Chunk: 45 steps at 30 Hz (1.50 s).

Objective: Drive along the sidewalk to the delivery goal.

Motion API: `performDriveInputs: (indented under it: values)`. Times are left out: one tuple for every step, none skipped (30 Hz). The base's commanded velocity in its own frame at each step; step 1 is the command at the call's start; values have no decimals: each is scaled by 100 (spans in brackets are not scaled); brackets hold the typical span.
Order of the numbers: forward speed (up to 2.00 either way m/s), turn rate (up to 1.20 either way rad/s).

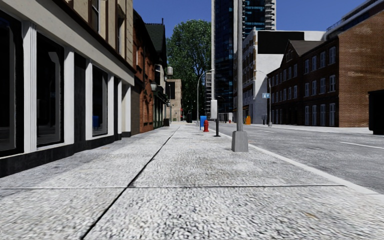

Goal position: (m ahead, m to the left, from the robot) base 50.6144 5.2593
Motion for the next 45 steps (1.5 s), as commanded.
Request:
performDriveInputs:
  values:
    - [147, 0]
    - [147, 0]
    - [147, 0]
    - [147, 0]
    - [147, 0]
    - [147, 0]
    - [147, 0]
    - [147, 0]
    - [147, 0]
    - [147, 0]
    - [147, 0]
    - [147, 0]
    - [147, 0]
    - [147, 0]
    - [147, 0]
    - [147, 0]
    - [147, 0]
    - [147, 0]
    - [147, 0]
    - [147, 0]
    - [147, 0]
    - [147, 0]
    - [147, 0]
    - [147, 0]
    - [147, 0]
    - [147, 0]
    - [147, 0]
    - [147, 0]
    - [147, 0]
    - [147, 0]
    - [147, 0]
    - [147, 0]
    - [147, 0]
    - [147, 0]
    - [147, 0]
    - [147, 0]
    - [147, 0]
    - [147, 0]
    - [147, 0]
    - [147, 0]
    - [147, 0]
    - [147, 0]
    - [147, 0]
    - [147, 0]
    - [147, 0]
